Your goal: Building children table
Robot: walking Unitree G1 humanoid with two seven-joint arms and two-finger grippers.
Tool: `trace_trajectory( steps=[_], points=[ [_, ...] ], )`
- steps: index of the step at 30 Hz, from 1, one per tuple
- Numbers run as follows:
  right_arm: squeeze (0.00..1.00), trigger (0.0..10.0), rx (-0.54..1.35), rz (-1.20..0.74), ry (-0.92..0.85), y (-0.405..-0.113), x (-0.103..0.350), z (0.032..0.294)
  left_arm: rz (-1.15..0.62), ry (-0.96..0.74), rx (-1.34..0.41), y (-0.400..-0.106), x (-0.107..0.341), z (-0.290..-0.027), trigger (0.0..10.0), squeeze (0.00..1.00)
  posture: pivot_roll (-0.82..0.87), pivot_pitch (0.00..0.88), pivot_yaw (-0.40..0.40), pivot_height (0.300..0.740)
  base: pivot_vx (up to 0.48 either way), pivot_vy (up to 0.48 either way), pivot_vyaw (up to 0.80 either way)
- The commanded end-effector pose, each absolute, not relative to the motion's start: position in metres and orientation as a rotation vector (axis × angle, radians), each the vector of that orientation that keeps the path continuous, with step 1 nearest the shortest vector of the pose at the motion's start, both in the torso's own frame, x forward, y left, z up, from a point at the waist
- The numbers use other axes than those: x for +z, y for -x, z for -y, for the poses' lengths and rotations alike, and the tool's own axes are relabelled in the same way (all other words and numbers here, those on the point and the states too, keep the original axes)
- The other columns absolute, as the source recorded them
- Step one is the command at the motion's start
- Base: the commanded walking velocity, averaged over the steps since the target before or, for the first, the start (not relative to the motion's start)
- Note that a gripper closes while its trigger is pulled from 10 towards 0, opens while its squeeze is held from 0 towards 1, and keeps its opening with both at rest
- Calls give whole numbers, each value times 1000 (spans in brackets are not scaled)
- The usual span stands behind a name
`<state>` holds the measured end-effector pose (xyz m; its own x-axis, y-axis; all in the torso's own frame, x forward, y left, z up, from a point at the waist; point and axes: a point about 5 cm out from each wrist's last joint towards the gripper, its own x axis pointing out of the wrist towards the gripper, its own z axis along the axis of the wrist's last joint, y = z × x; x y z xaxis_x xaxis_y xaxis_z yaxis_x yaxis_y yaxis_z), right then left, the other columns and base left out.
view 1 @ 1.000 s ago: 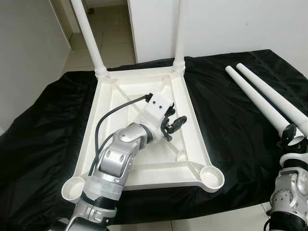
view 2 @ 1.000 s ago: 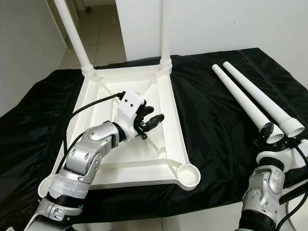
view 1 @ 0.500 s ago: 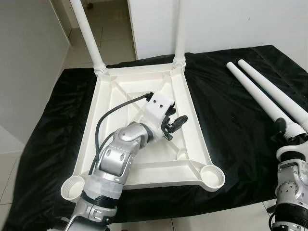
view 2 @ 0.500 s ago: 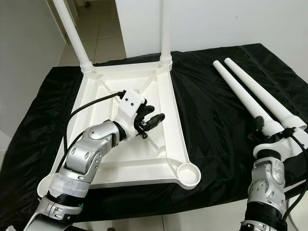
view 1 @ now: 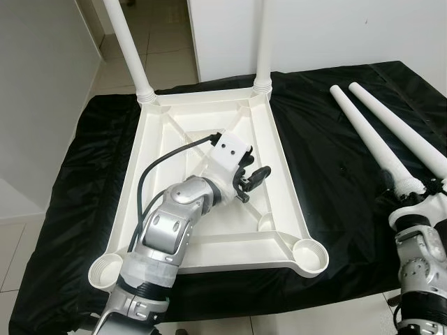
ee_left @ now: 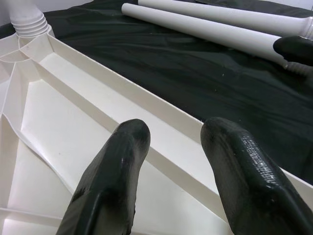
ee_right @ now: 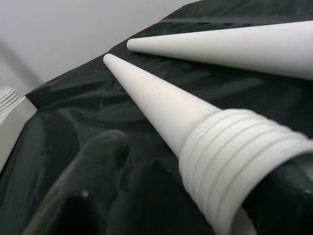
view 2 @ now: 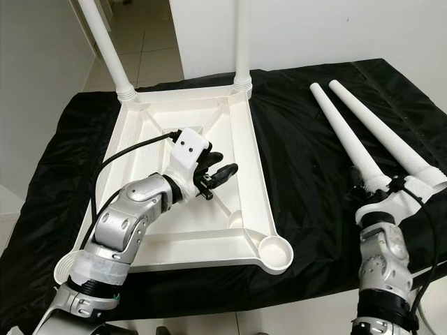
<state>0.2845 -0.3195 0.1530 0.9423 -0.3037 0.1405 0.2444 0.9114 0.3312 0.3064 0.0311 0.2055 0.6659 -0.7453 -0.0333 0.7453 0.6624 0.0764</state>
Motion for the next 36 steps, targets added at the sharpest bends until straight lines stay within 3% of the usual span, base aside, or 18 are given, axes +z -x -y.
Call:
trace_trajectory(
  steps=[1, 12, 24, 25, 28, 36],
  points=[
    [0, 0, -247, 189, -314, -287, 157, 316, 7, -87, -786, -309, 208, -35, 10000, 0, -106, 90, 97, 740, 0, 0, 0],
    [0, 0, -51, 124, -124, -286, 164, 299, 21, -69, -786, -309, 212, -30, 10000, 0, -109, 99, 82, 740, 0, 0, 0],
    [0, 353, -24, 131, 55, -285, 164, 294, 19, -57, -789, -308, 211, -20, 10000, 0, -134, 95, 76, 740, 0, 0, 0],
    [0, 10000, -43, 239, 147, -286, 180, 285, 38, -48, -793, -312, 216, -20, 10000, 0, -142, 101, 77, 740, 0, 0, 0],
    [0, 10000, -71, 343, 167, -287, 195, 279, 48, -60, -784, -316, 217, -22, 10000, 0, -151, 94, 75, 740, 0, 0, 0],
    [0, 10000, -296, 454, 211, -277, 220, 300, 71, -36, -792, -320, 221, -12, 10000, 0, -198, 78, 68, 740, 0, 0, 0]
  ],
)
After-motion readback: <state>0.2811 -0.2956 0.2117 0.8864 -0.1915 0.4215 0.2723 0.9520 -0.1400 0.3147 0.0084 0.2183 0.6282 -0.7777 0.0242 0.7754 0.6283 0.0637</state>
